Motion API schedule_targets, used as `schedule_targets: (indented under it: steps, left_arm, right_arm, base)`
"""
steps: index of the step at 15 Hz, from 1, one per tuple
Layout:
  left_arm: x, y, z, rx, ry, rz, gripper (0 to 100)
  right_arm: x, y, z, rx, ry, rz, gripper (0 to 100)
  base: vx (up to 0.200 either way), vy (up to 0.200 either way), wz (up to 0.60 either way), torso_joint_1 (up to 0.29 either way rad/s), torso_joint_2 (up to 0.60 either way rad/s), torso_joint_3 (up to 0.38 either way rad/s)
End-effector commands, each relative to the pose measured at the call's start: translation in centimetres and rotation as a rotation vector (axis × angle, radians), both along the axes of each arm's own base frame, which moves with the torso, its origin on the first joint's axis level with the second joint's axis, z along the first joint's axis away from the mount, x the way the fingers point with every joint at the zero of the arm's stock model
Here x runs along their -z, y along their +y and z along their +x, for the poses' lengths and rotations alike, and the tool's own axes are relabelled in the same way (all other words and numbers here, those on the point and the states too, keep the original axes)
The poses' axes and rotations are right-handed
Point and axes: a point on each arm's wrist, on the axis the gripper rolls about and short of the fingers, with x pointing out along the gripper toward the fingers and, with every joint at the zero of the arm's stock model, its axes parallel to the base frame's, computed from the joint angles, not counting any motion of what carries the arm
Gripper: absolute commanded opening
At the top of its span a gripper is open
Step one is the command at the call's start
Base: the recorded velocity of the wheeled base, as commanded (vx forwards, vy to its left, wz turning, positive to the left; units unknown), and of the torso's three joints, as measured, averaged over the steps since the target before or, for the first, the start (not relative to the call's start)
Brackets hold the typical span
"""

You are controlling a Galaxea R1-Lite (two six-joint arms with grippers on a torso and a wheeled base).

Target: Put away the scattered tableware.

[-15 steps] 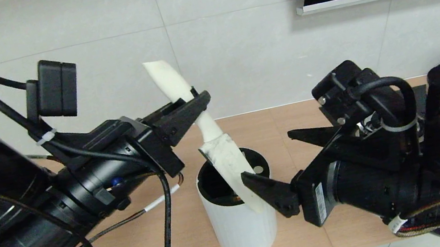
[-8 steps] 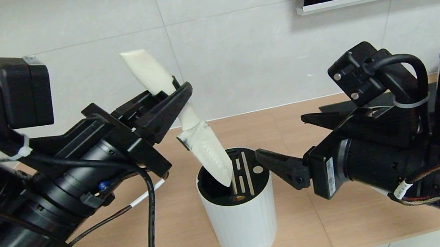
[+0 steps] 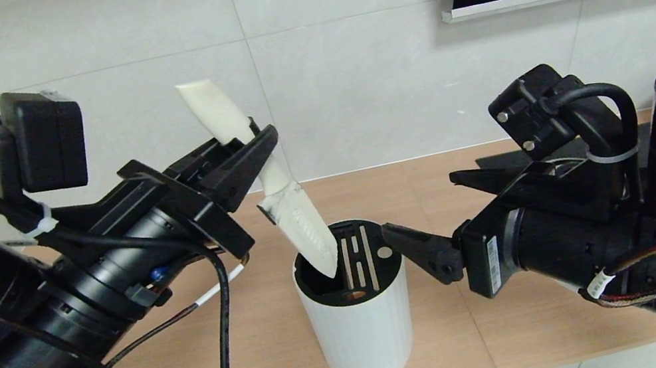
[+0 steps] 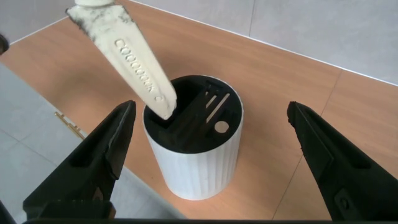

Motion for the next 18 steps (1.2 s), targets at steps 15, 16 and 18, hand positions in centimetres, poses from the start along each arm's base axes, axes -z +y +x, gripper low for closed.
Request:
schedule_targets:
  steps: [15,16,18]
  left_arm:
    - [-1.1,-5.5,0.2,-0.438,0.148,-0.08,0]
    - [-1.0,-5.5,0.2,-0.441,0.15,-0.078,0]
    - [-0.9,-5.8,0.1,-0.432,0.153,-0.076,0]
  right_arm:
    - [0.1,-0.1,0.3,0.021,0.002,-0.004,100]
    - [0.1,-0.1,0.3,0.021,0.001,-0.003,100]
    - [0.1,-0.1,0.3,0.021,0.001,-0.003,100]
  base:
    - [0.0,0.0,0.0,0.0,0.0,0.0]
    - [0.0,0.0,0.0,0.0,0.0,0.0]
    - [0.0,0.0,0.0,0.0,0.0,0.0]
